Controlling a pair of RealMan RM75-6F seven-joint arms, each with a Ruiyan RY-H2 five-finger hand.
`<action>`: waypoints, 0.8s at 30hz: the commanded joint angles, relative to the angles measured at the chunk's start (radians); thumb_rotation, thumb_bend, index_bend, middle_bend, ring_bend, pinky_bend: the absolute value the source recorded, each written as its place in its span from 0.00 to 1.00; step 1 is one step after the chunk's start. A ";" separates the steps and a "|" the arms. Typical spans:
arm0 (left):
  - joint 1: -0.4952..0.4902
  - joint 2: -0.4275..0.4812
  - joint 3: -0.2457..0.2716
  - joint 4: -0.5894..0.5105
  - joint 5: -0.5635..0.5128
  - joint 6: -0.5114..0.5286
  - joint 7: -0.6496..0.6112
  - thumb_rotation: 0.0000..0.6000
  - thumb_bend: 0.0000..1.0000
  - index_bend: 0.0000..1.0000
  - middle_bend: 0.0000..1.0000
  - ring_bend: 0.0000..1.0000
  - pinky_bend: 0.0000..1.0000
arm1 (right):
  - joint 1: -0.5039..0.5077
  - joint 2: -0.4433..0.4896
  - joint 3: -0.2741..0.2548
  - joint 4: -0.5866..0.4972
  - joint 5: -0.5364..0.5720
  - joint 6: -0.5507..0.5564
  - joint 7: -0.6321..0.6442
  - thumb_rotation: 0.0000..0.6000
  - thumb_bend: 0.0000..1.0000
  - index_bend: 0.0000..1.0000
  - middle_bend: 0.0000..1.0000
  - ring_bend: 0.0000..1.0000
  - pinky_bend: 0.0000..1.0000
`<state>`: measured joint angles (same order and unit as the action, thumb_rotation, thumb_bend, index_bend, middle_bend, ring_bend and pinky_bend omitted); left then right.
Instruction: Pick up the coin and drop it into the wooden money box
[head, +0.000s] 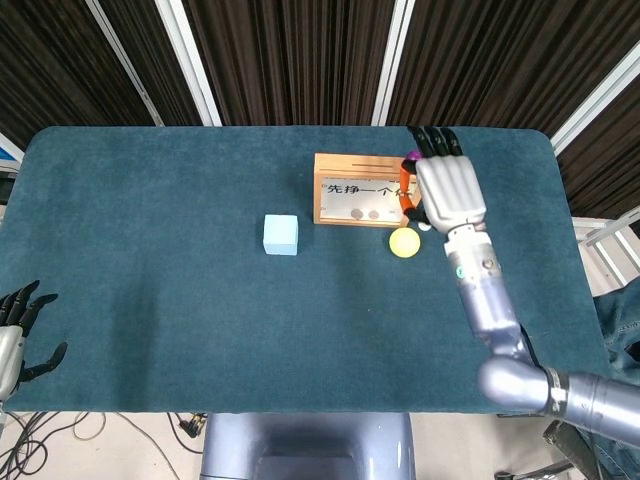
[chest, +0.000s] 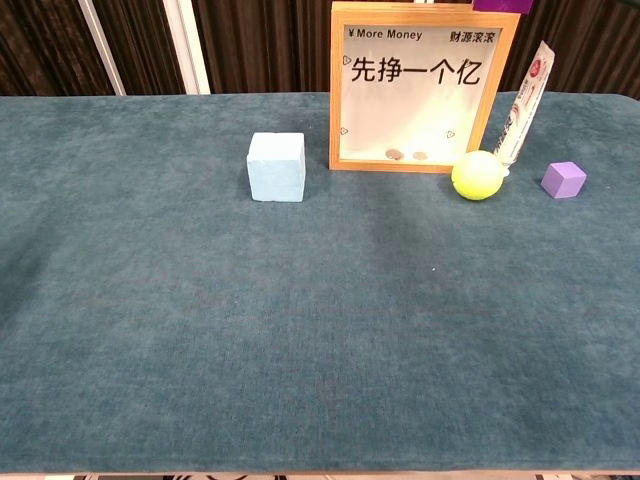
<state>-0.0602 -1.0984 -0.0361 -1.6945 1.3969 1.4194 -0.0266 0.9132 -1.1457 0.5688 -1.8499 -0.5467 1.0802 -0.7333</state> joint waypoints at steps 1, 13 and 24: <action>-0.002 0.000 -0.005 -0.001 -0.009 -0.005 -0.006 1.00 0.32 0.20 0.00 0.00 0.02 | 0.070 -0.007 0.021 0.088 0.075 -0.069 -0.010 1.00 0.53 0.75 0.10 0.05 0.00; -0.014 -0.013 -0.016 -0.003 -0.044 -0.024 0.033 1.00 0.32 0.20 0.00 0.00 0.02 | 0.337 -0.058 -0.095 0.432 0.400 -0.298 -0.158 1.00 0.52 0.75 0.09 0.04 0.00; -0.026 -0.015 -0.025 -0.014 -0.084 -0.056 0.045 1.00 0.32 0.19 0.00 0.00 0.02 | 0.505 -0.066 -0.229 0.630 0.763 -0.474 -0.271 1.00 0.52 0.75 0.09 0.04 0.00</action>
<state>-0.0860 -1.1138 -0.0603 -1.7075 1.3153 1.3647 0.0172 1.3613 -1.2126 0.3937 -1.2737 0.1058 0.6624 -0.9557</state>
